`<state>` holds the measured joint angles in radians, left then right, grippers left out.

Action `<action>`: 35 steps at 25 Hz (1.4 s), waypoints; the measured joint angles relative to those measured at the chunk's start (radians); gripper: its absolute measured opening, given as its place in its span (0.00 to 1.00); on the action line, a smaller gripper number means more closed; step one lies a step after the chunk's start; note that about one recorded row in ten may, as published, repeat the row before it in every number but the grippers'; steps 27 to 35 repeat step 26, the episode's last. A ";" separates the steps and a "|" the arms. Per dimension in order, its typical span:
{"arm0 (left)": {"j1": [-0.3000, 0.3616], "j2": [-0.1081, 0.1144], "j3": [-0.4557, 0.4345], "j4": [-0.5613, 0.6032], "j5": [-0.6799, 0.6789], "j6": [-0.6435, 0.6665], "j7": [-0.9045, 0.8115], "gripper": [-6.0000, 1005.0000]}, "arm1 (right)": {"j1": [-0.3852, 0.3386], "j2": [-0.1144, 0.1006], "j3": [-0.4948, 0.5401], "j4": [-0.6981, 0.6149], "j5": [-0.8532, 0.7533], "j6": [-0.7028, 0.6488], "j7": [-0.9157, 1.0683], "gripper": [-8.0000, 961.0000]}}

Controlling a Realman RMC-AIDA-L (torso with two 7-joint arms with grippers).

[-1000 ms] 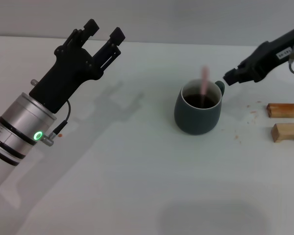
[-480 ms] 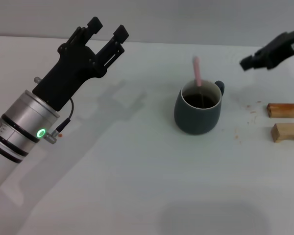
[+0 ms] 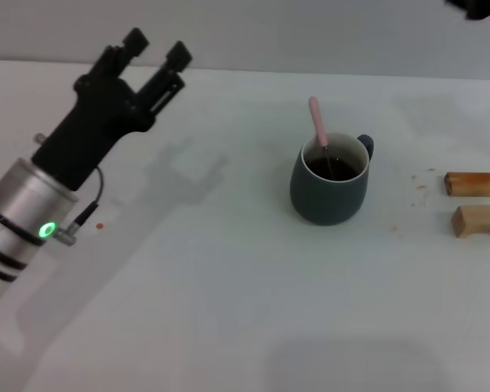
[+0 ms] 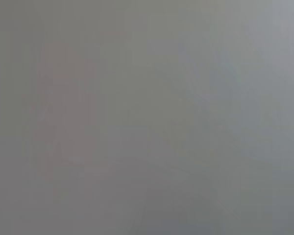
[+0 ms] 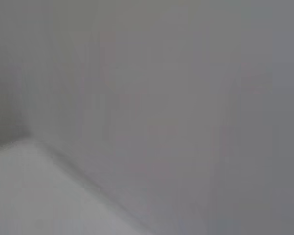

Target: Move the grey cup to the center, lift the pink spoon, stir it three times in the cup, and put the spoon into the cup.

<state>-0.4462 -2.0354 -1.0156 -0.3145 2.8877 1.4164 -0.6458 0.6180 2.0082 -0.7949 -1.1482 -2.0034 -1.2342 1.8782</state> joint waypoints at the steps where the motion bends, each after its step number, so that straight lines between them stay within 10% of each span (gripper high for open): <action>1: 0.012 0.003 -0.012 0.000 0.000 0.014 0.000 0.77 | -0.045 0.020 0.000 -0.028 0.071 0.029 -0.064 0.01; 5: 0.047 0.011 -0.049 0.004 -0.001 0.051 0.000 0.77 | -0.211 0.070 -0.005 -0.064 0.351 0.124 -0.301 0.01; 19: 0.173 0.020 -0.163 0.034 -0.004 0.118 0.010 0.77 | -0.438 0.067 0.142 0.612 1.256 -0.164 -1.186 0.05; 35: 0.194 0.009 -0.228 0.075 -0.004 0.178 0.013 0.77 | -0.431 0.069 0.245 0.816 1.338 -0.249 -1.353 0.05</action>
